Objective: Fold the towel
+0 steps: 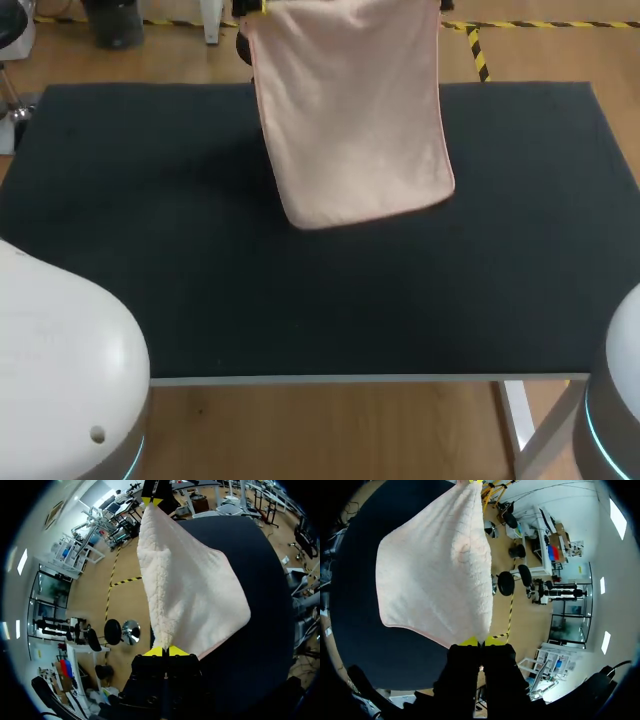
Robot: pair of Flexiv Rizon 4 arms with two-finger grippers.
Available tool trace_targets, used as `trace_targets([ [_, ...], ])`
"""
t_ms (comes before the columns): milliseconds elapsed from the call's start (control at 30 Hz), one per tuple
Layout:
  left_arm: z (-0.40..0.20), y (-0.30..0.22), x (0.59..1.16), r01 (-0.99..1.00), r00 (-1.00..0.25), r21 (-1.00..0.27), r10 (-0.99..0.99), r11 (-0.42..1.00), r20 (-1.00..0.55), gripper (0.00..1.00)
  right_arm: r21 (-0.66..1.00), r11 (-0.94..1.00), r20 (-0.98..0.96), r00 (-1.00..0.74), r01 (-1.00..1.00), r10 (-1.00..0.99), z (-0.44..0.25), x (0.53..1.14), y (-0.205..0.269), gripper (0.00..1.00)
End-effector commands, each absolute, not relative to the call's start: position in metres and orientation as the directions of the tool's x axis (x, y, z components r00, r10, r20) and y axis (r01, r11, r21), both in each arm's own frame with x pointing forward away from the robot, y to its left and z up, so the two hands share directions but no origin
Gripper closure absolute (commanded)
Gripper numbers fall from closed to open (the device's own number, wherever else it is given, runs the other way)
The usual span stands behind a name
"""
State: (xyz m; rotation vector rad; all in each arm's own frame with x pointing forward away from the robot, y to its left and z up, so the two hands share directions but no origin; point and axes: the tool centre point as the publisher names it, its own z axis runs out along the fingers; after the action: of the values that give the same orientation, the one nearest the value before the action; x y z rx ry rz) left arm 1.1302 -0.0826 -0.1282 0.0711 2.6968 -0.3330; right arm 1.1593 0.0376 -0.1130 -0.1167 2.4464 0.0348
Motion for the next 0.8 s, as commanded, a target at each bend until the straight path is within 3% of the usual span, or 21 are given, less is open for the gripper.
trace_targets([
  [33, -0.061, -0.08, 1.132, 0.099, -0.907, -0.178, 0.015, 0.979, -0.42, 1.0, -0.017, 0.997, -0.66, -0.748, -0.077, -0.069, -0.066, 1.146, 0.038, 1.0],
  [433, 0.0, -0.089, 1.127, 0.125, -0.854, -0.131, 0.04, 0.983, -0.519, 1.0, -0.05, 0.995, -0.716, -0.691, -0.089, -0.098, -0.019, 1.183, 0.051, 1.0],
  [633, -0.04, -0.087, 1.106, 0.11, -0.882, -0.092, 0.055, 0.99, -0.468, 1.0, -0.045, 0.991, -0.682, -0.721, -0.125, -0.122, -0.05, 1.173, 0.057, 1.0],
  [800, -0.11, -0.073, 1.061, 0.081, -0.93, -0.145, 0.022, 0.986, -0.367, 1.0, -0.04, 0.988, -0.628, -0.766, -0.146, -0.138, -0.091, 1.146, 0.055, 1.0],
])
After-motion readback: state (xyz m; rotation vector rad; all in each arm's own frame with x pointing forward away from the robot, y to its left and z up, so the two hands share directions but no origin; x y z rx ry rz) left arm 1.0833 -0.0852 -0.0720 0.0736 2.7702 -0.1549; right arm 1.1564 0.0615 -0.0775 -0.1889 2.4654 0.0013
